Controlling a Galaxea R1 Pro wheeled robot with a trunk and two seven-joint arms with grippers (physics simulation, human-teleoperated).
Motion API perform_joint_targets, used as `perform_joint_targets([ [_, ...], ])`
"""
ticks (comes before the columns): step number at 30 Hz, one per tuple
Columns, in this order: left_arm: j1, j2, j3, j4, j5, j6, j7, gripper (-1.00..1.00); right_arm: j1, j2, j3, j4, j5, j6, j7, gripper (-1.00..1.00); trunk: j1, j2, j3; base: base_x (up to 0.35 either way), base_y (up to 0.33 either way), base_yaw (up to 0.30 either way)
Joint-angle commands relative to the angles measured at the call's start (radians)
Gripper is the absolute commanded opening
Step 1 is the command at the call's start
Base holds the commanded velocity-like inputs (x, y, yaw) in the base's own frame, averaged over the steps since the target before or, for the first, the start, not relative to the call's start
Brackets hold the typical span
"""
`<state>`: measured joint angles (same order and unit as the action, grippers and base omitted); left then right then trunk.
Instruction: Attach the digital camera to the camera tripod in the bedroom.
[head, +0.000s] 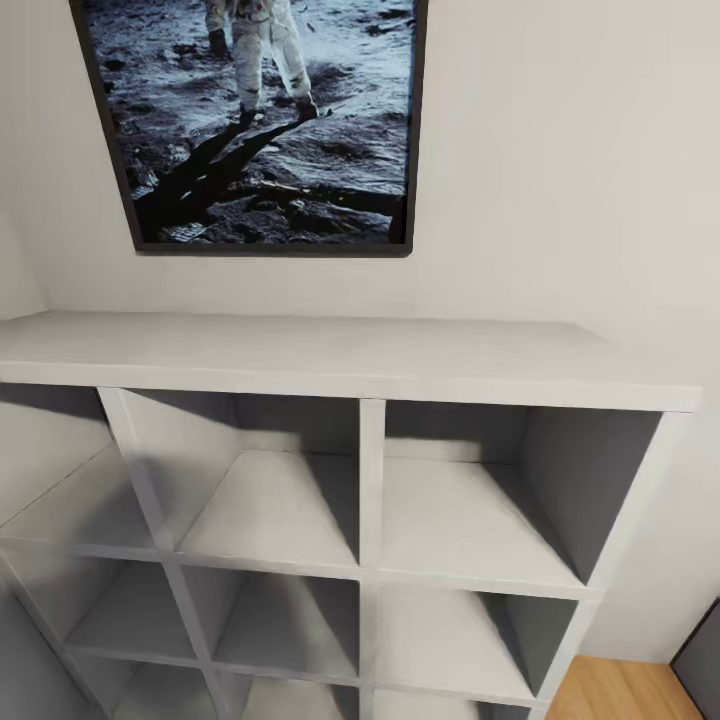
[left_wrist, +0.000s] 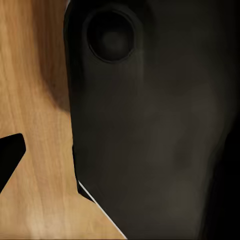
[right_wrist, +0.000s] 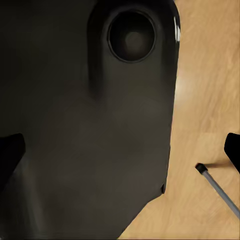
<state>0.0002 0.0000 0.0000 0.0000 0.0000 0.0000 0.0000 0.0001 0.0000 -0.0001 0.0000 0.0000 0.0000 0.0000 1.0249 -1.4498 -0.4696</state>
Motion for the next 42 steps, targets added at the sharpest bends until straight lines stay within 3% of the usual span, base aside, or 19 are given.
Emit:
perform_joint_targets([
  [1,0.006,-0.006,0.006,0.004,-0.006,-0.006,-0.006,1.0,0.006,-0.006,-0.006,0.002,-0.006,-0.006,0.002,1.0,0.0,0.0,0.0,0.0,0.0,0.0],
  [6,0.034,-0.005,0.021,0.003,-0.016,-0.022,-0.02,1.0,0.015,-0.006,-0.006,0.003,-0.006,-0.022,0.002,1.0,0.0,0.0,0.0,0.0,0.0,0.0],
  [11,0.063,-0.013,0.046,-0.025,0.012,-0.043,-0.023,1.0,0.015,-0.022,-0.006,0.006,-0.002,-0.043,0.002,1.0,0.0,0.0,0.0,0.0,0.0,0.0],
  [20,0.064,-0.014,0.05,-0.065,0.06,-0.046,-0.022,1.0,0.015,-0.033,-0.01,0.01,-0.01,-0.049,0.002,1.0,0.0,0.0,0.0,0.0,0.0,0.0],
  [27,0.064,-0.014,0.051,-0.066,0.061,-0.046,-0.022,1.0,0.015,-0.032,-0.015,0.012,-0.016,-0.047,0.002,1.0,0.0,0.0,0.0,0.0,0.0,-0.049],
  [42,0.064,-0.015,0.052,-0.066,0.064,-0.047,-0.021,1.0,0.015,-0.032,-0.017,0.021,-0.02,-0.048,0.003,1.0,0.0,0.0,0.005,0.0,0.0,-0.255],
])
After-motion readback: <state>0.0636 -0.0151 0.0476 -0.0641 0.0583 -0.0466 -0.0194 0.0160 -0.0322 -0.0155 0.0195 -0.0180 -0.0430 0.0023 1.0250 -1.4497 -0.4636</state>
